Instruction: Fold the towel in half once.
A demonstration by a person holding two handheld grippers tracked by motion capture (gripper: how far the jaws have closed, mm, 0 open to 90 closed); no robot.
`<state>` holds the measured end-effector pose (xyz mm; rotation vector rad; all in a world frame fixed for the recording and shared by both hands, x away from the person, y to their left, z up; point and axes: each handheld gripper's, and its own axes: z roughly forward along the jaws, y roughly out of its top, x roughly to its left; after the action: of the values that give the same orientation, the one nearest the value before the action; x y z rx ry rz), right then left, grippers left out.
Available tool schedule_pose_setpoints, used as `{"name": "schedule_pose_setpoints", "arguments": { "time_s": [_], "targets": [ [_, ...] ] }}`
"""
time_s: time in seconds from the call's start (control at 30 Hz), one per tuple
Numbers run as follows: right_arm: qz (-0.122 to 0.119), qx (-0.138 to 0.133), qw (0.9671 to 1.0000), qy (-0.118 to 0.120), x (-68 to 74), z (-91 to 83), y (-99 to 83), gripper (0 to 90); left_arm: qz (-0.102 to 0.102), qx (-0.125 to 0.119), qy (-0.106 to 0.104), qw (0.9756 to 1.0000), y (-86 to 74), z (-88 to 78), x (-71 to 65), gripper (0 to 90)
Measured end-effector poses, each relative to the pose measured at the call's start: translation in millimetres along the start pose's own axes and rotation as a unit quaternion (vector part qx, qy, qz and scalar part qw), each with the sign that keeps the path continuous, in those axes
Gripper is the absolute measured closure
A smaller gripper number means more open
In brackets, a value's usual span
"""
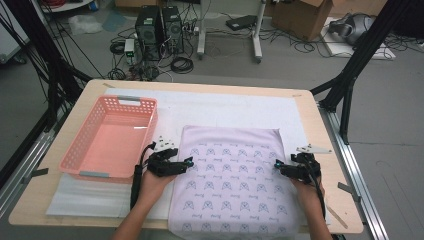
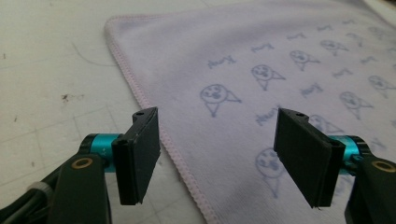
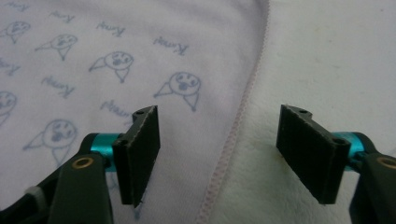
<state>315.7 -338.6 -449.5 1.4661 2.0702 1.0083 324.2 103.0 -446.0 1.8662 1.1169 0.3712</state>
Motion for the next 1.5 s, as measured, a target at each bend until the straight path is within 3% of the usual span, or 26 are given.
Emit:
{"name": "schedule_pose_setpoints", "arguments": {
  "time_s": [0.1,0.23,0.4,0.47,0.67,0.7,0.73,0.8,0.87,0.97,1.1,1.37,1.5],
  "targets": [
    [-0.007,0.009,0.9999,-0.011,2.1,2.3,3.6,36.3,-0.004,0.003,0.014,0.9999,-0.6,6.1,3.1,31.5],
    [-0.021,0.019,0.9994,-0.021,5.0,4.3,7.4,42.3,-0.025,0.013,0.027,0.9993,-0.7,8.5,5.9,34.9],
    [-0.016,0.025,0.9995,-0.014,6.1,3.6,8.5,53.4,0.003,0.025,0.048,0.9985,-0.1,10.8,0.2,42.4],
    [-0.015,0.027,0.9994,-0.016,5.8,3.1,9.0,57.9,0.017,0.027,0.064,0.9974,-0.3,10.7,-1.5,49.2],
    [-0.015,0.029,0.9994,-0.013,4.4,2.1,9.4,68.6,0.023,0.025,0.082,0.996,-0.5,9.0,-1.4,62.2],
    [-0.014,0.03,0.9994,-0.012,5.1,1.8,9.4,71.0,0.023,0.021,0.07,0.9971,-1.0,8.4,-1.6,67.9],
    [-0.012,0.031,0.9994,-0.007,5.4,1.8,9.4,73.8,0.033,0.023,0.06,0.9974,-1.3,8.6,-2.7,80.7],
    [-0.015,0.03,0.9994,0.0,5.9,2.0,9.5,79.8,0.036,0.021,0.055,0.9976,-1.5,9.0,-4.0,85.1],
    [-0.016,0.029,0.9994,0.008,5.1,2.0,9.7,84.4,0.015,0.022,0.041,0.9988,-1.2,7.9,0.5,86.0],
    [0.008,0.023,0.9996,0.018,1.2,1.2,8.5,86.0,-0.006,0.018,0.032,0.9993,-1.0,6.5,3.2,86.7],
    [0.02,0.001,0.9995,0.026,-2.8,-4.2,8.0,86.3,-0.024,-0.01,0.019,0.9995,2.1,-0.1,4.1,86.8],
    [0.02,-0.028,0.9983,0.046,-3.2,-26.0,7.0,86.4,-0.037,-0.042,-0.011,0.9984,8.1,-25.0,1.3,86.8],
    [0.026,-0.042,0.9967,0.064,-2.5,-42.3,0.0,86.3,-0.03,-0.048,-0.025,0.9981,6.2,-39.6,-2.4,86.8]
  ]
}}
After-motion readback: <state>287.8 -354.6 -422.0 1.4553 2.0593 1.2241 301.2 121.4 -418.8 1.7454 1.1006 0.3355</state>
